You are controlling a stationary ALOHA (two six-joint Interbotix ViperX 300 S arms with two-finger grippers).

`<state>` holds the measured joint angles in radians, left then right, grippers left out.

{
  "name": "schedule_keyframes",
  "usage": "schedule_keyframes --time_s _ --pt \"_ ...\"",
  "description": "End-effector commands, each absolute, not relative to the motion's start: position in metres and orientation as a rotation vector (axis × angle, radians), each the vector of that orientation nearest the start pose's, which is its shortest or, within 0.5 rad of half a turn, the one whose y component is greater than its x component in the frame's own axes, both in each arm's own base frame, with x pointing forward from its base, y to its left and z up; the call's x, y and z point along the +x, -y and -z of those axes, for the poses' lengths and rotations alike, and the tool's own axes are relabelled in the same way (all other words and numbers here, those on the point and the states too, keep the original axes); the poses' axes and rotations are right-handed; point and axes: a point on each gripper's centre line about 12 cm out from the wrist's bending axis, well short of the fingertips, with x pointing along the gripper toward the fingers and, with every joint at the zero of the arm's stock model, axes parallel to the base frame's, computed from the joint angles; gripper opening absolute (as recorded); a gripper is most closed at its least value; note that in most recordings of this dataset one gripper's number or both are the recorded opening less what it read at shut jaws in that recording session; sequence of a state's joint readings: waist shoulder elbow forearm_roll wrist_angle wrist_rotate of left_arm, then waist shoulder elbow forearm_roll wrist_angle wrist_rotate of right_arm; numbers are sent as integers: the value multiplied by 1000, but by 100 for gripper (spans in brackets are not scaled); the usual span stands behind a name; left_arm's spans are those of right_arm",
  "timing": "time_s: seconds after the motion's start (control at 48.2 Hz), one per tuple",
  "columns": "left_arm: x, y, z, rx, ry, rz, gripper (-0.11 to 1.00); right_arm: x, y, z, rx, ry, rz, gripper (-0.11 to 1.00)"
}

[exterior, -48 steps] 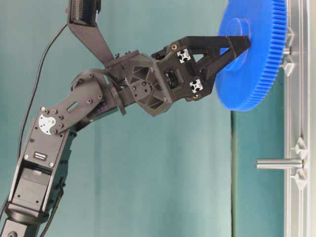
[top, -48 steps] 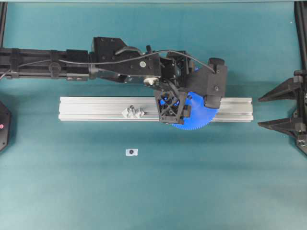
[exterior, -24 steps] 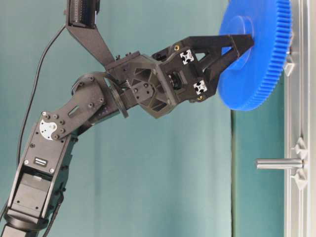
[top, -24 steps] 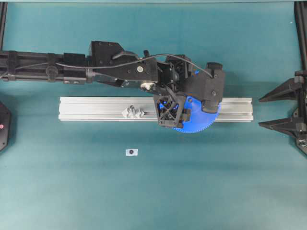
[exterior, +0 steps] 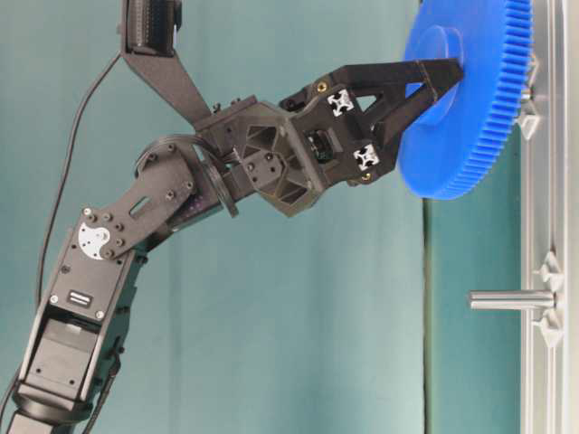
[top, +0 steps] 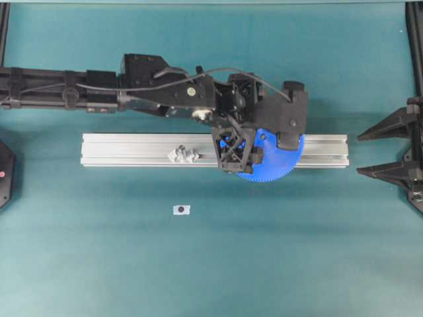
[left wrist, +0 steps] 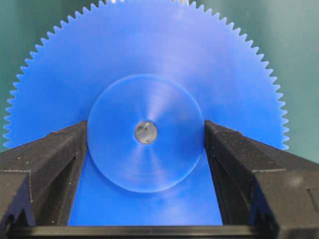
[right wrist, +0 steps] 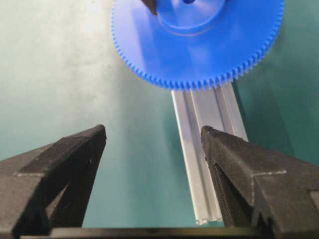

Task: Insert the large gear onto the shaft.
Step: 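Align the gear's center hole with the shaft tip using the left gripper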

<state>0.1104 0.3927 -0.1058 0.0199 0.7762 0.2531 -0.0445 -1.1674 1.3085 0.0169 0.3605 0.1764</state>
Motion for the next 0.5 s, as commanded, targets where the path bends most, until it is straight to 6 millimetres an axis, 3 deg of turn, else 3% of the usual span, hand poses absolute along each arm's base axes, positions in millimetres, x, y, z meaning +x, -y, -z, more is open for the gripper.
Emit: schedule_keyframes --time_s 0.0,0.477 --pt "507 -73 -190 181 -1087 5 78 150 6 -204 210 -490 91 83" --pt "505 -84 -184 171 -1066 -17 78 150 6 -205 221 -488 93 83"
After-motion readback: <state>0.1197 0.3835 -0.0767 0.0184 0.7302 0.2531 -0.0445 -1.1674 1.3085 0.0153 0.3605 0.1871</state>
